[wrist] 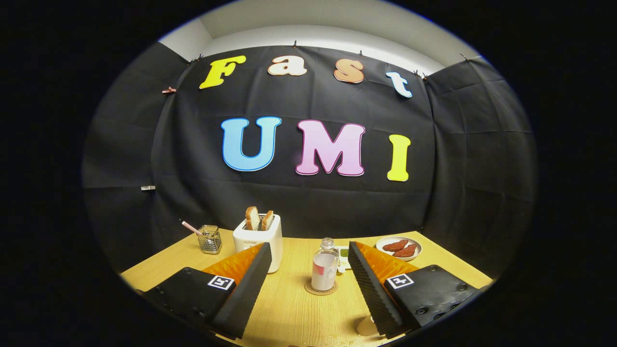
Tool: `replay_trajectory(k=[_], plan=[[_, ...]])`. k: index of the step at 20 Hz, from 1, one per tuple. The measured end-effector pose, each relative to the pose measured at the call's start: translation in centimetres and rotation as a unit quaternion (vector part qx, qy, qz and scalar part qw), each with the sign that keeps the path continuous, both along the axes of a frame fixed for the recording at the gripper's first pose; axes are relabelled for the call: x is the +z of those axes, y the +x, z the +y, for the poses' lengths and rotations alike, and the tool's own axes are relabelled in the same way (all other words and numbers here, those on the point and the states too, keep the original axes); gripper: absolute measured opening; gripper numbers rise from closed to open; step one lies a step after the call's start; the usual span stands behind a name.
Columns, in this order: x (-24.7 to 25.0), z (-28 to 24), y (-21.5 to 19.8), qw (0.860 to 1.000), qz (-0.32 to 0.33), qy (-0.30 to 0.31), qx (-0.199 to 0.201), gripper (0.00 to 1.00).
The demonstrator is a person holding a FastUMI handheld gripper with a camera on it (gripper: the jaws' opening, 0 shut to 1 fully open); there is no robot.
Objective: Take the bottle from table, then pour the juice into the cup, finally place the bottle on the coaster
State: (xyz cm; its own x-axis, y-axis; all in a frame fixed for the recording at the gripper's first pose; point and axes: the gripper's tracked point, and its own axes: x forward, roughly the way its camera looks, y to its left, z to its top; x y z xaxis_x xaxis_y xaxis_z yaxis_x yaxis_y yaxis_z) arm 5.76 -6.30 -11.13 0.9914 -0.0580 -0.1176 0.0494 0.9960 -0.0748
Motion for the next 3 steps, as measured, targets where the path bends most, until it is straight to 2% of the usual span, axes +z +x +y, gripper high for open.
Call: replay_trajectory(k=[3], plan=[[0.97, -0.44, -0.33, 1.0, -0.011, -0.003, 0.003, 0.98]])
